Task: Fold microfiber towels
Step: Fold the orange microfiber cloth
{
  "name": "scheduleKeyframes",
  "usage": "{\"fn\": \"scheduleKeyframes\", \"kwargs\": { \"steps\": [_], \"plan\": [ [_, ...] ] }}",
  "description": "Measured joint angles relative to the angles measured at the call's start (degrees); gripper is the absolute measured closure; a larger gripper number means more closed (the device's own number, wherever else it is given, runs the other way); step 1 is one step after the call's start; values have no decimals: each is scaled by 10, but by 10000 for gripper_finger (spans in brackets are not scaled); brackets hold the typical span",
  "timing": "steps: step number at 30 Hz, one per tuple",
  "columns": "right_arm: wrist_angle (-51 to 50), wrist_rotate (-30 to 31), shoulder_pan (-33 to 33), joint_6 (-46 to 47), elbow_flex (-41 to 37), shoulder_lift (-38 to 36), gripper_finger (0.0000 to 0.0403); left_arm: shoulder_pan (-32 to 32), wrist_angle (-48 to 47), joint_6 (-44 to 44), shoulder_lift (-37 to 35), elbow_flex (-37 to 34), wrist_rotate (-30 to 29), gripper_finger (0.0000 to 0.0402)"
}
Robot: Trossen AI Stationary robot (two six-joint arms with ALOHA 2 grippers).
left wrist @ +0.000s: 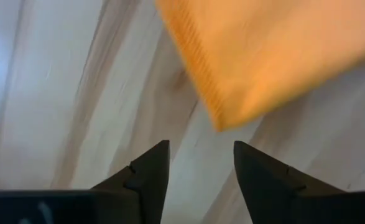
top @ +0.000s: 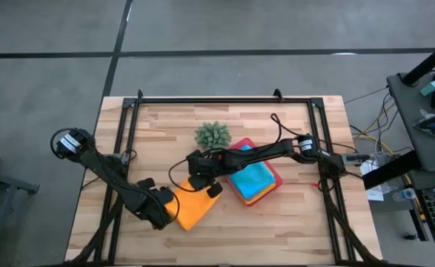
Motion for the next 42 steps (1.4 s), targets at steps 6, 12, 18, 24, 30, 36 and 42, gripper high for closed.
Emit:
{"fn": "scheduleKeyframes", "kwargs": {
  "steps": [6, 12, 18, 24, 30, 36, 42],
  "plan": [
    [-31, -2, 0, 57, 0, -21, 297, 0, -57, 19, -1, 2, 36, 235],
    [-42, -5, 18, 109, -18, -19, 353, -1, -65, 19, -2, 27, 36, 235],
    [-25, -5, 55, 148, -40, -18, 392, -15, 53, 51, -3, 47, -94, 264],
    [-12, -5, 92, 180, -54, -18, 394, -18, 212, 96, 22, 20, -170, 328],
    [-6, 0, 103, 211, -71, -15, 394, -16, 275, 107, 78, -2, -187, 383],
    [22, 0, 99, 234, -104, -15, 394, -16, 280, 90, 109, -6, -186, 400],
    [21, 1, 92, 248, -129, -15, 394, -18, 279, 89, 120, -8, -171, 400]
  ]
}}
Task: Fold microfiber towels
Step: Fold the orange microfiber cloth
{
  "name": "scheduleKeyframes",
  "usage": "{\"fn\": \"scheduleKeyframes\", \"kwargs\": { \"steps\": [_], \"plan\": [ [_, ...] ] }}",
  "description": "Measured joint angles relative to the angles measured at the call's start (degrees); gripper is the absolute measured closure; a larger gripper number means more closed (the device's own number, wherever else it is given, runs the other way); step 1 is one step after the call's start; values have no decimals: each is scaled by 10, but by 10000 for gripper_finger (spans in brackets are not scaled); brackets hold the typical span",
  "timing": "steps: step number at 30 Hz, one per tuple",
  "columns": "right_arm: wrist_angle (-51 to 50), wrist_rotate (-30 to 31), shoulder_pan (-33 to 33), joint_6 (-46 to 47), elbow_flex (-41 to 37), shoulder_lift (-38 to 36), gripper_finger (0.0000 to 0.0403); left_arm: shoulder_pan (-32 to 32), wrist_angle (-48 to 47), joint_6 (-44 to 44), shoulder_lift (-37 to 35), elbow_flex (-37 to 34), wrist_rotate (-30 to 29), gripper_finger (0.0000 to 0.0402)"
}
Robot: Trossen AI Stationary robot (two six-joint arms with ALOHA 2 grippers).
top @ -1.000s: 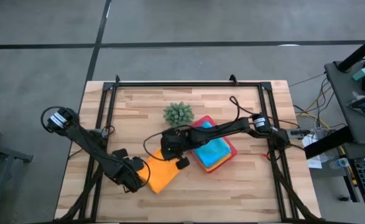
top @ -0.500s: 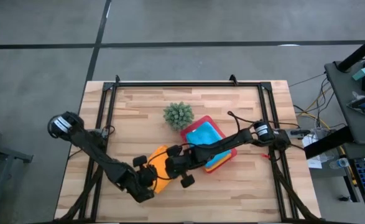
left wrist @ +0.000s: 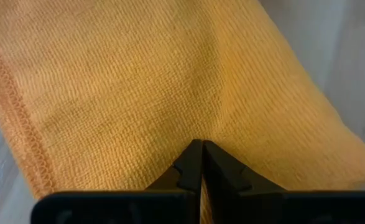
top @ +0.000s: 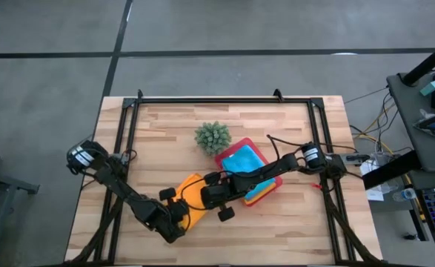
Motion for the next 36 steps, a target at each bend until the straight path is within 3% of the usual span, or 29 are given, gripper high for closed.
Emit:
{"fn": "scheduleKeyframes", "kwargs": {
  "steps": [13, 20, 29, 36],
  "plan": [
    [-16, 22, -1, 20, -4, -10, 394, -2, -34, 4, -58, 3, 21, 400],
    [-11, 30, 4, 57, -1, -14, 394, -3, 23, 7, -82, 23, 9, 400],
    [22, 31, 20, 131, 6, -15, 394, -7, 160, 4, -7, 10, 2, 400],
    [20, 51, 27, 154, 6, -15, 394, -15, 176, -50, 44, 12, 50, 400]
  ]
}}
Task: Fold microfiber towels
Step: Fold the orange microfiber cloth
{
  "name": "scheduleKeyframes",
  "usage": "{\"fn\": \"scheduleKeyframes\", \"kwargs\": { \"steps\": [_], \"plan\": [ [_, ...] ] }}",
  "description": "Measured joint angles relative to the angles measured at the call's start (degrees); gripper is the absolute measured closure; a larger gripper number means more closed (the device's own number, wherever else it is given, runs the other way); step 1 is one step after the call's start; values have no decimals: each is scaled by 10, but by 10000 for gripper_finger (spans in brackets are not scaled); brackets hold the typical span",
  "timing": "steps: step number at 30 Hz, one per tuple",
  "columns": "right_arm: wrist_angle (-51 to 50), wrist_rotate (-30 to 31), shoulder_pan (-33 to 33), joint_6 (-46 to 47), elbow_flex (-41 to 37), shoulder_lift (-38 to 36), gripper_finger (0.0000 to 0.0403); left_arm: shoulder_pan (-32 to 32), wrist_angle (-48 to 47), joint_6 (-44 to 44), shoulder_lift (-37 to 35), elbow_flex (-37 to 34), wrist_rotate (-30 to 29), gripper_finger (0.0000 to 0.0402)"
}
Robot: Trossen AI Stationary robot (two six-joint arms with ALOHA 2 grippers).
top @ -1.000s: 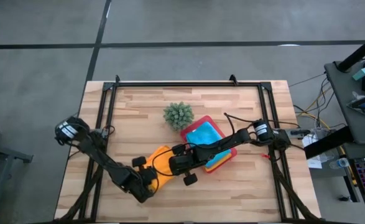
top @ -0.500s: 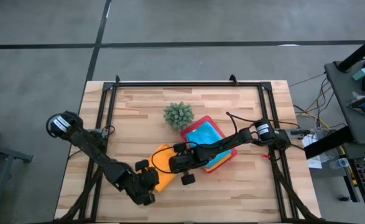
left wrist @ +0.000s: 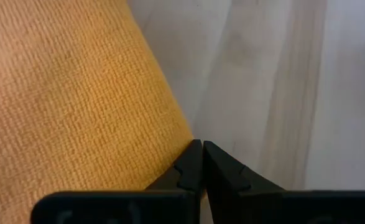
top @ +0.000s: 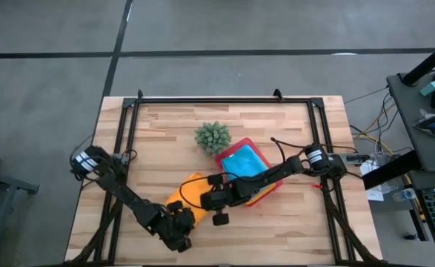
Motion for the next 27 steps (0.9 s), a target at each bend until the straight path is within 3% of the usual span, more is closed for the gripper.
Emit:
{"fn": "scheduleKeyframes", "kwargs": {
  "steps": [16, 22, 27],
  "plan": [
    [-26, 29, -2, -2, 0, 0, 394, -53, -37, -21, -34, -1, 32, 400],
    [-15, 34, -1, -5, 0, -11, 394, -53, -41, -16, -75, 2, 34, 400],
    [18, 34, -1, -11, -1, -11, 394, -53, -104, -21, -115, 1, 21, 400]
  ]
}}
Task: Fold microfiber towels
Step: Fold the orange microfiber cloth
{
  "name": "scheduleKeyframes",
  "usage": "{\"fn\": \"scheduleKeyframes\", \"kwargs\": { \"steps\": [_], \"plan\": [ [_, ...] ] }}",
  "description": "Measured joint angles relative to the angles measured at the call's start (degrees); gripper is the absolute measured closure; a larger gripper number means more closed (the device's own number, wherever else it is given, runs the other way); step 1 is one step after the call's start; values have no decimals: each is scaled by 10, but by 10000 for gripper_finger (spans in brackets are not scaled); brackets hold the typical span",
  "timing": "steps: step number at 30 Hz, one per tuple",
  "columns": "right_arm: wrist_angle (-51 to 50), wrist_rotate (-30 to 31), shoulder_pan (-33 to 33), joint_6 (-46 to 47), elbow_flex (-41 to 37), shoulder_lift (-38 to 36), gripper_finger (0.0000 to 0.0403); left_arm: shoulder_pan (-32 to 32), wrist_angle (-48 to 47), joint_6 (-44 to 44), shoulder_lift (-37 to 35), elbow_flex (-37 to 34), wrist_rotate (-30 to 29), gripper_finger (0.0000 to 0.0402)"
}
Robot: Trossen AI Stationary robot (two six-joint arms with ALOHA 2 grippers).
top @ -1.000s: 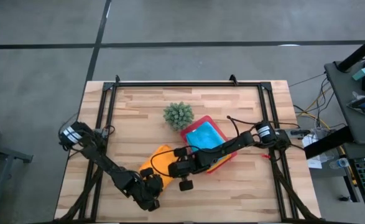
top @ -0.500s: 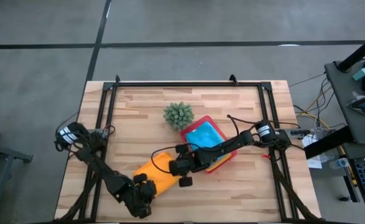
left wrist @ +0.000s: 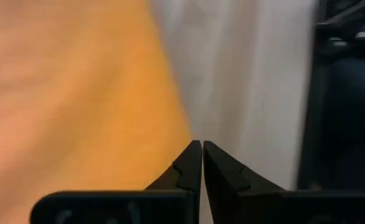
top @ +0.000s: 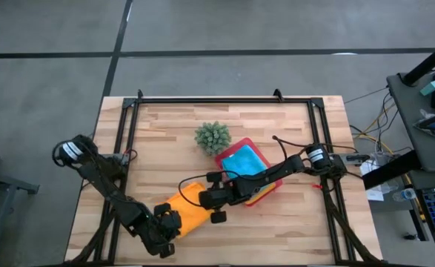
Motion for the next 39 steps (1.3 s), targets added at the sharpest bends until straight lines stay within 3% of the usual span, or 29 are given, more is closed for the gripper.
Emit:
{"fn": "scheduleKeyframes", "kwargs": {
  "steps": [5, 10, 17, 21, 25, 31, 39],
  "plan": [
    [87, 0, 0, -5, -12, 1, 394, 0, -65, 0, -3, -7, -32, 400],
    [167, 0, 0, -24, -25, 17, 394, 0, -63, -1, 14, -25, -32, 400],
    [145, 3, -2, -29, -26, 48, 394, 1, -59, -18, 41, -32, -28, 400],
    [83, 58, -1, -16, -26, 48, 394, -1, -57, -39, 42, -36, -8, 400],
    [48, 75, -3, -4, -26, 42, 394, -1, -57, -45, 38, -38, -1, 400],
    [30, 79, -3, -7, -27, 33, 394, -3, -62, -45, 15, -37, 29, 400],
    [45, 78, -3, -12, -27, 14, 394, -3, -64, -41, -35, -37, 24, 400]
  ]
}}
